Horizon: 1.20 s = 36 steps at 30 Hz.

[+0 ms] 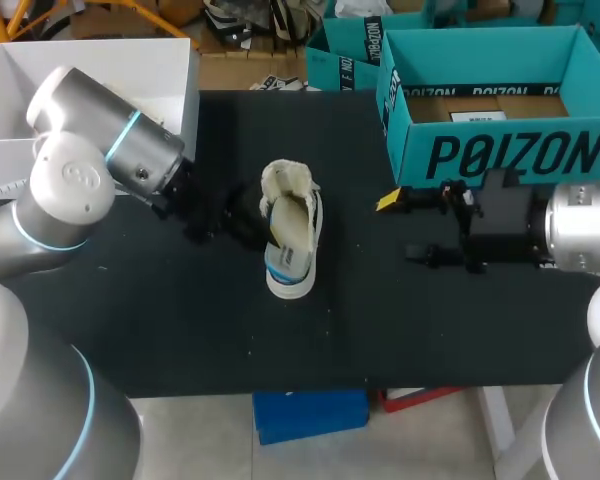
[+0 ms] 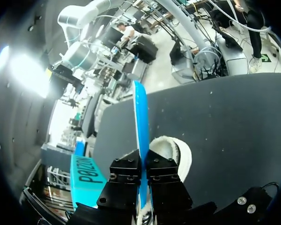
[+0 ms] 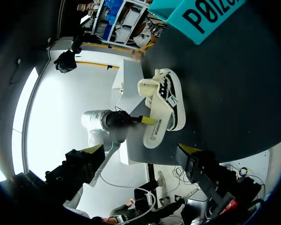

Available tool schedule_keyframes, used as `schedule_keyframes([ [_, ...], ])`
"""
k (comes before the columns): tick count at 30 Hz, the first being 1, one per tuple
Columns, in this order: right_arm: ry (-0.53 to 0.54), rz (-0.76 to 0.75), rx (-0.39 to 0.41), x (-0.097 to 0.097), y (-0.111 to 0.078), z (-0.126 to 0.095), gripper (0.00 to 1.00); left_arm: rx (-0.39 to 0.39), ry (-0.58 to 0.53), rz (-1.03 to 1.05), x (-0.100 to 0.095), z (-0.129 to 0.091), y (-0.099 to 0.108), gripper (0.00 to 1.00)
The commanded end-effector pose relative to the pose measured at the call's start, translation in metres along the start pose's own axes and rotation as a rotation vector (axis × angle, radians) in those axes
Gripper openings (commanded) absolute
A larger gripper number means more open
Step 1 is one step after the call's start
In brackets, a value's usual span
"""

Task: Take the shoe out of the shoebox, open the shoe tongue, remove and reinsert the insole, then place the shoe into the shoebox

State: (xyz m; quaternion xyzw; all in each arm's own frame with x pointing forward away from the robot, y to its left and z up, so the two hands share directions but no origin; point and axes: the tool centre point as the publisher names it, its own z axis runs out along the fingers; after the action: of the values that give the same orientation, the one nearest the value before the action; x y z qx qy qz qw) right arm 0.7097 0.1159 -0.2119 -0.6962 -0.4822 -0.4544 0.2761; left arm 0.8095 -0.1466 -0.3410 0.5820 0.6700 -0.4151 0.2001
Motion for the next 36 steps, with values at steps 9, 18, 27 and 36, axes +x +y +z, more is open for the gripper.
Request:
schedule_keyframes([
  [9, 0.0, 0.0, 0.001, 0.0, 0.001, 0.0, 1.0, -0.029, 0.03, 0.022, 0.001, 0.003, 0.018, 0.0],
  [18, 0.0, 0.0, 0.001, 0.0, 0.001, 0.0, 1.0, -0.081, 0.07, 0.017, 0.01, 0.006, 0.031, 0.0],
  [27, 0.0, 0.0, 0.001, 0.0, 0.001, 0.0, 1.0, -0.132, 0.096, 0.002, 0.01, 0.007, 0.043, 0.0],
  [36, 0.0, 0.0, 0.001, 0.0, 0.001, 0.0, 1.0, -0.16, 0.109, -0.052, 0.018, 0.007, 0.056, 0.0],
])
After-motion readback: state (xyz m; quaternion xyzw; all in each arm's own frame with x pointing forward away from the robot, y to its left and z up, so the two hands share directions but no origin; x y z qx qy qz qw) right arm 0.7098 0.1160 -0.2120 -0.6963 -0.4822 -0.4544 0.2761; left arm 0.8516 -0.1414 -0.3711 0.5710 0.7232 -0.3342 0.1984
